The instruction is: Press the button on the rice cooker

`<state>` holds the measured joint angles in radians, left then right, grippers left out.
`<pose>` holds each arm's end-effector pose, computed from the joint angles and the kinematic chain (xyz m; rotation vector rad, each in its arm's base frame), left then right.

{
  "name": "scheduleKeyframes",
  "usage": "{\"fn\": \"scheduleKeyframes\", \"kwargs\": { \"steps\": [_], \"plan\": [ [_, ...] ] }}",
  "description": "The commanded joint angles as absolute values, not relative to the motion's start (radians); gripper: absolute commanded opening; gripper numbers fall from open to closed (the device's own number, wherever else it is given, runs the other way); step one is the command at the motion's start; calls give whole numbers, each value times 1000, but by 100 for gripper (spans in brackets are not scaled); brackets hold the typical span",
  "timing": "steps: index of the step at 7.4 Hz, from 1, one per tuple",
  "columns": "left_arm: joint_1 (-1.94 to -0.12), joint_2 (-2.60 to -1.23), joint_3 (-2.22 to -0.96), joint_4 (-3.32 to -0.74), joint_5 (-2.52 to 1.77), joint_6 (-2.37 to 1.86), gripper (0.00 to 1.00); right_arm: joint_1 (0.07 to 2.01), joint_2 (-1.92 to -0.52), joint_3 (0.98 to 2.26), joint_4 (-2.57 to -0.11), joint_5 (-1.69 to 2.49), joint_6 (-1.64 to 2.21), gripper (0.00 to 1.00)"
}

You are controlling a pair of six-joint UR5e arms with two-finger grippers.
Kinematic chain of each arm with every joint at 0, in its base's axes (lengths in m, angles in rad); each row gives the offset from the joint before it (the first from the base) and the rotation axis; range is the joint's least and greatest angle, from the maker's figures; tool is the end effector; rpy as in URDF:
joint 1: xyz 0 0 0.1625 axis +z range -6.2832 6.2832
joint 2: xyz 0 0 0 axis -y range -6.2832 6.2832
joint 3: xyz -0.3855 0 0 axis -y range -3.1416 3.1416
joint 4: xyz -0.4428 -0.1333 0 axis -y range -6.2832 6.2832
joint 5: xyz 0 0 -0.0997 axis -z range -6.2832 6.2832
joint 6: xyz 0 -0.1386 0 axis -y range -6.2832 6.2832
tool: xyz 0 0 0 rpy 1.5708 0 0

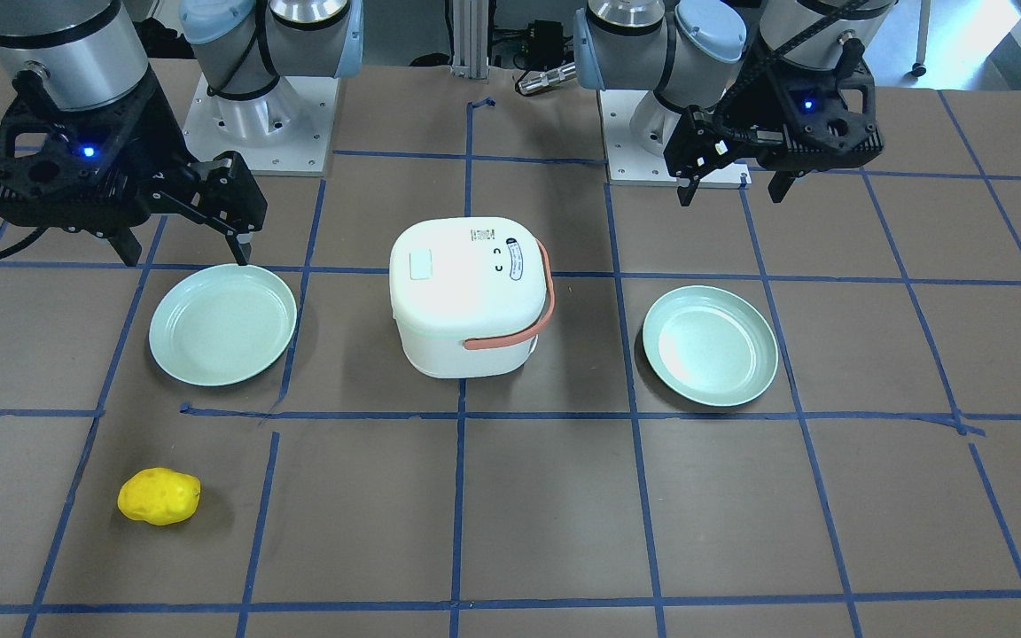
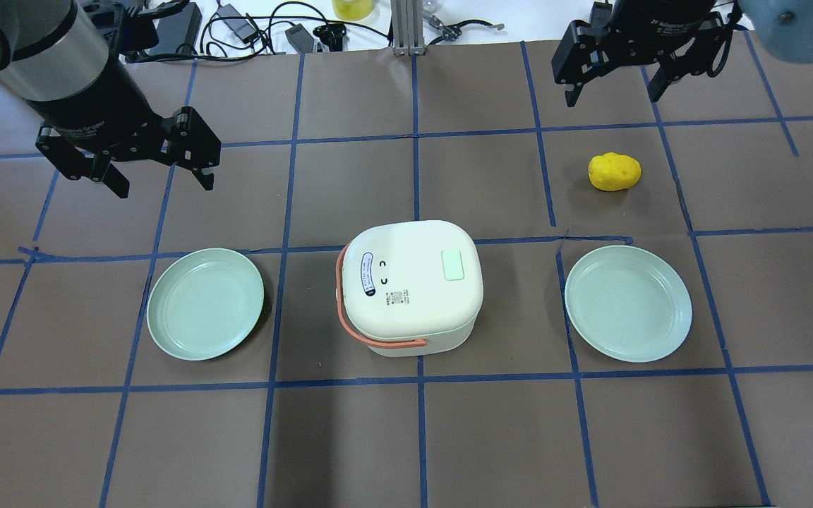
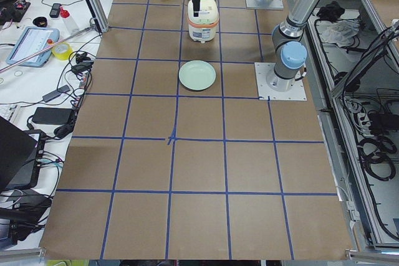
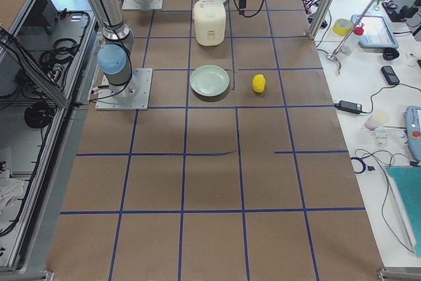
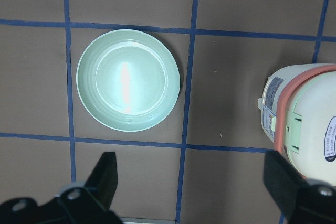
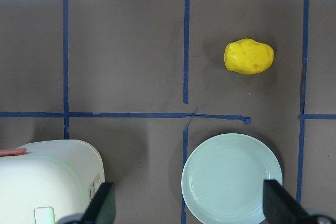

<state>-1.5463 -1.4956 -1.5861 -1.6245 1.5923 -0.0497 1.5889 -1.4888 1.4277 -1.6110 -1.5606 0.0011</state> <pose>-0.1177 -0.5166 0.4355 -0.1158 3.1180 -0.0101 0.1453 -0.5842 0.4459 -0.0274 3.1263 -0.1583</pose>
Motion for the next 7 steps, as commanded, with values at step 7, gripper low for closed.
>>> {"fn": "scheduleKeyframes", "kwargs": {
  "steps": [7],
  "plan": [
    [-1546, -1496, -1586, -1624, 1592, -49, 100, 1608, -1483, 1445, -1618, -1555, 3, 100]
  ]
}}
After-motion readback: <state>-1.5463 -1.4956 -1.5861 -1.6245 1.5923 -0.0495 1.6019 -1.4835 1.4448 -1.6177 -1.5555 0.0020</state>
